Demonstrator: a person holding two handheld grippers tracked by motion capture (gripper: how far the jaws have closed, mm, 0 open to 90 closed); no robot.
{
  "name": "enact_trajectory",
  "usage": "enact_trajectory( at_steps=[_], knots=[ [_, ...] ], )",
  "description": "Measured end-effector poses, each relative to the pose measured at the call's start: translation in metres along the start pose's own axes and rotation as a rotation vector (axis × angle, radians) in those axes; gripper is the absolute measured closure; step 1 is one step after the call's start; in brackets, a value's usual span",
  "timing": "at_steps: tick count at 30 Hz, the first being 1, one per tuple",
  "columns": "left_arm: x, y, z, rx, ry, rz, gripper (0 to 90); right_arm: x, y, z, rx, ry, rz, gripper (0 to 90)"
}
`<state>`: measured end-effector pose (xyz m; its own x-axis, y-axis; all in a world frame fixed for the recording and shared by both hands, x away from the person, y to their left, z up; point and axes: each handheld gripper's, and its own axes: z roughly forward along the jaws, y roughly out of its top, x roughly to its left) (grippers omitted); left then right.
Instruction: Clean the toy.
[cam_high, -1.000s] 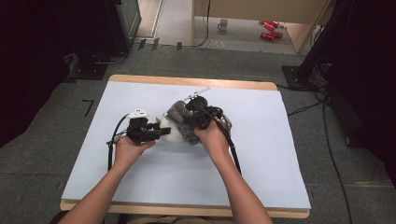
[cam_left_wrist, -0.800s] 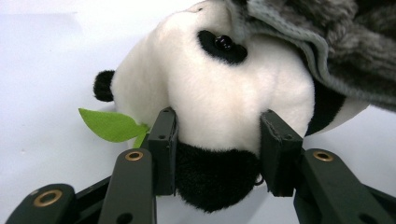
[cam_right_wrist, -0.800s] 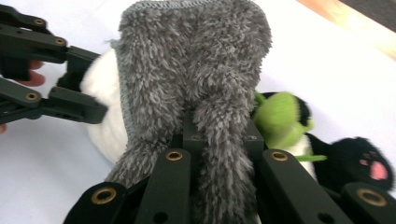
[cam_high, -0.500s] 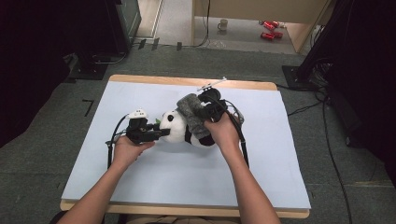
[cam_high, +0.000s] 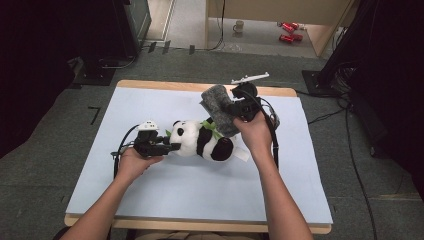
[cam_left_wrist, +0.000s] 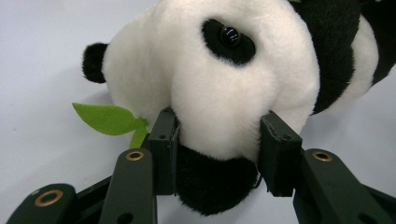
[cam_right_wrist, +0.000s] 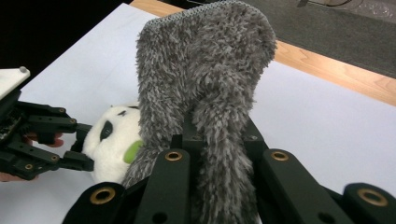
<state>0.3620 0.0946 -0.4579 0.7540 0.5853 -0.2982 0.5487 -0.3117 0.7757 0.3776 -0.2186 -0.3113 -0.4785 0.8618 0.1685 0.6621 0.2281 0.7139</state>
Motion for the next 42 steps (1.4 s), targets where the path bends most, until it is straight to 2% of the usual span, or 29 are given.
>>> enact_trajectory(
  at_steps=[7, 12, 16, 18, 21, 23, 24, 26, 32, 36, 42],
  knots=[
    [-0.002, -0.005, -0.001, 0.008, 0.001, 0.011, 55.6, -0.015, -0.017, 0.01, 0.003, 0.021, 0.018, 79.5],
    [-0.003, -0.008, -0.001, -0.002, 0.005, 0.011, 55.4, -0.023, -0.031, 0.019, 0.026, 0.023, 0.041, 79.5],
    [-0.002, -0.009, -0.001, -0.006, 0.006, 0.01, 55.4, -0.027, -0.041, 0.028, 0.035, 0.053, 0.054, 79.4],
    [-0.003, -0.009, -0.001, -0.007, 0.007, 0.01, 55.4, -0.028, -0.044, 0.03, 0.017, 0.048, 0.045, 79.4],
    [-0.003, -0.01, -0.001, -0.006, 0.007, 0.012, 55.4, -0.036, -0.042, 0.024, -0.026, 0.057, 0.089, 79.5],
    [-0.003, -0.01, -0.001, -0.004, 0.008, 0.014, 55.4, -0.043, -0.04, 0.024, -0.029, 0.052, 0.11, 79.4],
    [-0.003, -0.011, -0.001, -0.006, 0.01, 0.013, 55.4, -0.044, -0.041, 0.025, -0.022, 0.056, 0.11, 79.4],
    [-0.004, -0.011, -0.001, -0.008, 0.011, 0.012, 55.4, -0.044, -0.043, 0.03, 0.004, 0.031, 0.09, 79.2],
    [-0.005, -0.011, -0.001, -0.011, 0.015, 0.013, 55.7, -0.064, -0.052, 0.036, 0.016, 0.048, 0.156, 79.1],
    [-0.004, -0.011, 0.0, -0.014, 0.012, 0.011, 55.8, -0.08, -0.062, 0.035, 0.041, 0.046, 0.176, 79.5],
    [-0.005, -0.012, -0.001, -0.014, 0.017, 0.012, 55.8, -0.092, -0.077, 0.036, 0.061, 0.042, 0.188, 79.6]
  ],
)
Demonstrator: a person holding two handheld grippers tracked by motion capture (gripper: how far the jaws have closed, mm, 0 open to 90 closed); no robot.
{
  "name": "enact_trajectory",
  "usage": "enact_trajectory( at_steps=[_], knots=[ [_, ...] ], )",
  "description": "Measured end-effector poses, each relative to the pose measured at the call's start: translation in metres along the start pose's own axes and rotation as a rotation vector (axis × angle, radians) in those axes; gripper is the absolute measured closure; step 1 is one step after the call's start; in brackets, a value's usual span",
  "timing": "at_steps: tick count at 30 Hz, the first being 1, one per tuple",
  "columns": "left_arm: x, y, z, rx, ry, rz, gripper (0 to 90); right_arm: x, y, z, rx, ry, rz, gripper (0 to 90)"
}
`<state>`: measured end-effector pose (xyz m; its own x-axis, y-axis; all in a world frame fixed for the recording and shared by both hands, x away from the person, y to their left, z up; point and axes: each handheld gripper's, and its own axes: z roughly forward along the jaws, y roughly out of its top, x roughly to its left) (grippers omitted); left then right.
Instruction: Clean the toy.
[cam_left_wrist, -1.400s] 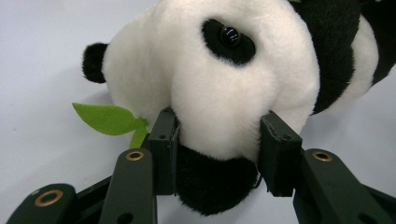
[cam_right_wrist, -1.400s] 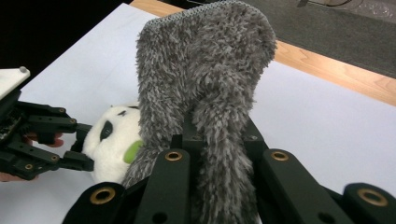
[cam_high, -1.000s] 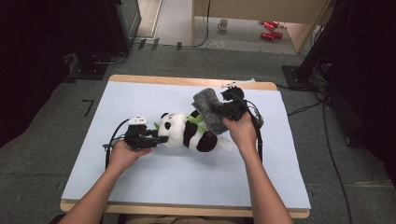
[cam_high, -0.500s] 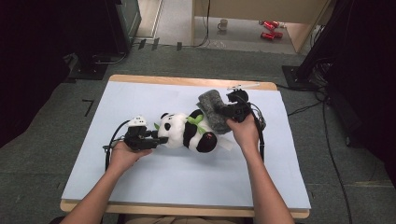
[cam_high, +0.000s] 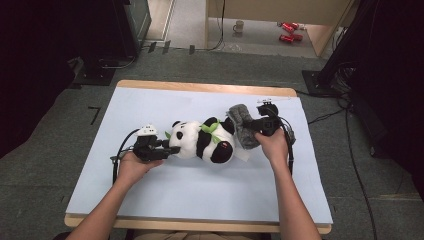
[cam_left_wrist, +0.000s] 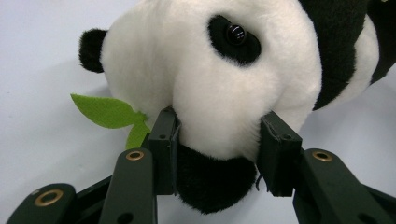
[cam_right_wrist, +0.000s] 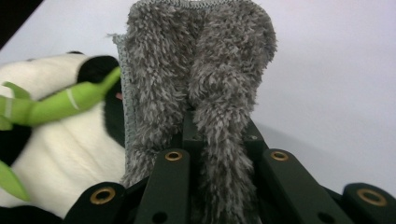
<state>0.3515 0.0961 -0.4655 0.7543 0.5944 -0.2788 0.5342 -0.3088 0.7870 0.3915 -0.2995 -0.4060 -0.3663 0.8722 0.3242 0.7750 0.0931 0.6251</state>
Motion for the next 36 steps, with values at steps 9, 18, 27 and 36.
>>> enact_trajectory(
  at_steps=[9, 18, 27, 36],
  knots=[
    [-0.002, -0.003, 0.0, -0.002, 0.007, 0.018, 55.8, -0.001, 0.01, -0.023, -0.067, 0.005, 0.011, 79.6],
    [-0.002, -0.004, -0.001, -0.001, 0.009, 0.013, 55.8, 0.036, 0.032, -0.026, -0.107, 0.066, -0.06, 79.5],
    [-0.003, -0.003, 0.0, -0.004, 0.012, 0.002, 56.1, 0.038, 0.019, 0.004, -0.041, 0.021, -0.086, 79.2],
    [-0.003, -0.003, 0.0, -0.006, 0.014, -0.002, 56.1, 0.022, 0.0, 0.001, -0.088, -0.007, -0.045, 79.3]
  ],
)
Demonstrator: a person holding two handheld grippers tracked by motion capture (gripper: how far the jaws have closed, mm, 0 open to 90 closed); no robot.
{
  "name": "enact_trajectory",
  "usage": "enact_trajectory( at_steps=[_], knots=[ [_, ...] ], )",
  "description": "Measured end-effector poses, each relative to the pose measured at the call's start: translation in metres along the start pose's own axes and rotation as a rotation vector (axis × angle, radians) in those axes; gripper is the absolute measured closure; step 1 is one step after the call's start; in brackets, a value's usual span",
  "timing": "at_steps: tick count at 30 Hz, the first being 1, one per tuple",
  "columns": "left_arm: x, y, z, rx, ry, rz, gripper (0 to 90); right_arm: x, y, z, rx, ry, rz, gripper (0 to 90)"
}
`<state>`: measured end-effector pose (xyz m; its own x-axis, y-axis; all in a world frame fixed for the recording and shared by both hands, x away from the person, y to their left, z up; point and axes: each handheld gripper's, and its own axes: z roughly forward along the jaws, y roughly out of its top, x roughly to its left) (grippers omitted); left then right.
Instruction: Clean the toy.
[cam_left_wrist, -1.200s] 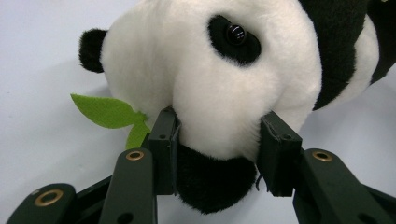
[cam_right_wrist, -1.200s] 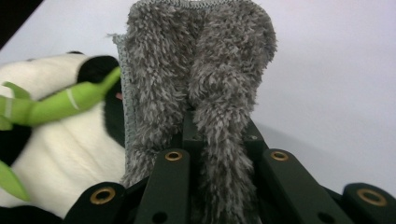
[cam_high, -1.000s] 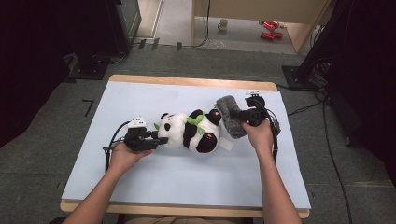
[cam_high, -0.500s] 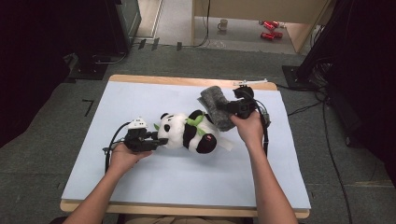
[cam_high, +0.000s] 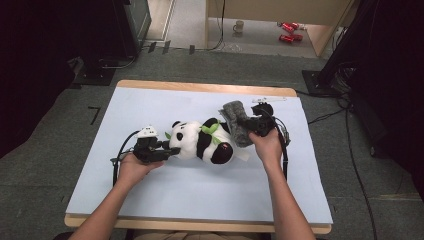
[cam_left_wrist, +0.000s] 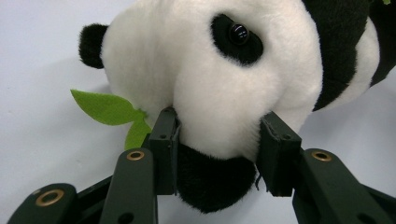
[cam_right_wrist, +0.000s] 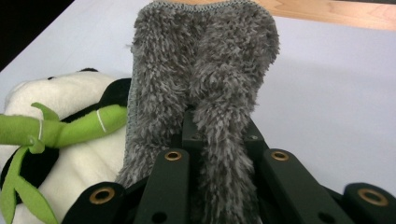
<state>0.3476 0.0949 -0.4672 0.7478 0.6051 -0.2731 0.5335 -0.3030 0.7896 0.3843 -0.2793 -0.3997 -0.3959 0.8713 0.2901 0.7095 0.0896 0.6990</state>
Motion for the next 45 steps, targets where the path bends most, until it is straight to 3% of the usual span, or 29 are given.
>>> enact_trajectory(
  at_steps=[5, 10, 13, 16, 19, 21, 27, 32, 35, 40, 45],
  knots=[
    [0.0, 0.0, 0.0, 0.0, -0.001, -0.004, 56.1, -0.005, -0.009, 0.0, -0.005, -0.016, 0.008, 79.5],
    [0.002, 0.002, 0.0, 0.012, -0.004, 0.0, 56.0, -0.011, -0.028, 0.004, -0.052, 0.053, 0.055, 79.7],
    [0.002, 0.002, 0.0, 0.014, -0.005, -0.004, 56.0, -0.011, -0.03, 0.004, -0.052, 0.048, 0.049, 79.7],
    [0.003, 0.003, 0.0, 0.02, -0.012, -0.01, 56.0, -0.015, -0.036, 0.007, -0.026, 0.04, 0.076, 79.7],
    [0.006, 0.002, -0.001, 0.016, -0.027, -0.008, 55.3, -0.02, -0.041, 0.011, 0.051, 0.023, 0.084, 79.5],
    [0.008, -0.001, -0.001, 0.003, -0.04, -0.011, 55.0, -0.023, -0.043, 0.01, 0.065, 0.011, 0.092, 79.4],
    [0.009, 0.001, -0.001, 0.012, -0.042, -0.025, 55.1, -0.028, -0.039, -0.017, -0.009, -0.015, 0.089, 79.4],
    [0.009, 0.004, 0.0, 0.025, -0.039, -0.032, 55.0, -0.032, -0.034, -0.039, -0.062, 0.0, 0.107, 79.4],
    [0.008, 0.005, 0.0, 0.025, -0.032, -0.039, 54.8, -0.025, -0.027, -0.051, -0.096, 0.022, 0.092, 79.3],
    [0.004, 0.009, 0.0, 0.031, -0.004, -0.043, 54.6, -0.015, -0.022, -0.052, -0.112, 0.061, 0.052, 79.4],
    [0.0, 0.01, -0.001, 0.027, 0.018, -0.065, 54.7, -0.006, -0.018, -0.046, -0.111, 0.106, 0.045, 79.4]
  ],
)
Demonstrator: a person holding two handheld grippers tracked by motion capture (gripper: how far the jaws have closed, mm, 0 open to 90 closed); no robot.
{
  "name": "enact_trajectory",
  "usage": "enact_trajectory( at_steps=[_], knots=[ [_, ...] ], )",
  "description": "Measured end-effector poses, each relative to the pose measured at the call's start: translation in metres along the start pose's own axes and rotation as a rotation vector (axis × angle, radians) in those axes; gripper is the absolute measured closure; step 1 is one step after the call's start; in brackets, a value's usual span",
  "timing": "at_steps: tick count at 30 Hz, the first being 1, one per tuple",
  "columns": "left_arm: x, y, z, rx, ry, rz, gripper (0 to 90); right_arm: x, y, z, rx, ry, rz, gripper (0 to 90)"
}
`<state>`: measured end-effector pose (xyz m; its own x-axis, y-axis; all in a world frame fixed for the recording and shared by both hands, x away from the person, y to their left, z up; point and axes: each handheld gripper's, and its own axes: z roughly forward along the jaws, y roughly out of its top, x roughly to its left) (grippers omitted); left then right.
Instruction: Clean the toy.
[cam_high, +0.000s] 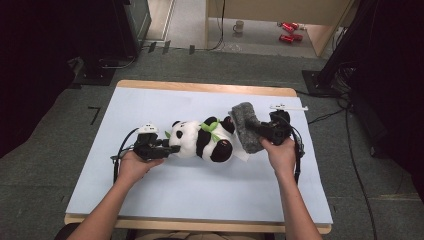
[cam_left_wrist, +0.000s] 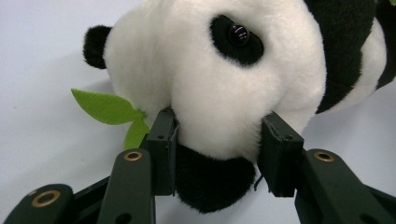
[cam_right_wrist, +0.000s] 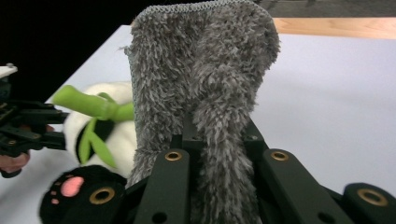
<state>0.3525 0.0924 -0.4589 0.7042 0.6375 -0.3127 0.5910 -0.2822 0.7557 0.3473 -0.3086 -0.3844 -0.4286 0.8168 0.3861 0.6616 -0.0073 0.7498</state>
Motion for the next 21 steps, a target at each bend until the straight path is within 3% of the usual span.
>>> enact_trajectory(
  at_steps=[3, 9, 12, 16, 19, 21],
  knots=[
    [-0.005, 0.002, -0.001, 0.006, 0.021, 0.018, 55.0, 0.008, 0.004, 0.004, 0.005, 0.021, -0.019, 79.4],
    [-0.005, -0.001, -0.001, 0.005, 0.023, 0.025, 55.0, 0.02, 0.008, 0.02, 0.023, 0.062, -0.041, 79.2],
    [-0.006, -0.004, -0.001, 0.013, 0.029, 0.034, 54.7, 0.026, 0.003, 0.036, 0.065, 0.092, -0.041, 79.1],
    [-0.007, -0.005, -0.001, 0.023, 0.037, 0.035, 54.6, 0.038, -0.005, 0.055, 0.124, 0.101, -0.081, 78.9],
    [-0.003, -0.005, -0.001, 0.034, 0.008, -0.014, 54.3, 0.039, -0.009, 0.06, 0.141, 0.087, -0.105, 78.3],
    [-0.004, -0.006, -0.001, 0.035, 0.004, -0.02, 54.4, 0.035, -0.013, 0.062, 0.154, 0.107, -0.102, 77.8]
  ],
)
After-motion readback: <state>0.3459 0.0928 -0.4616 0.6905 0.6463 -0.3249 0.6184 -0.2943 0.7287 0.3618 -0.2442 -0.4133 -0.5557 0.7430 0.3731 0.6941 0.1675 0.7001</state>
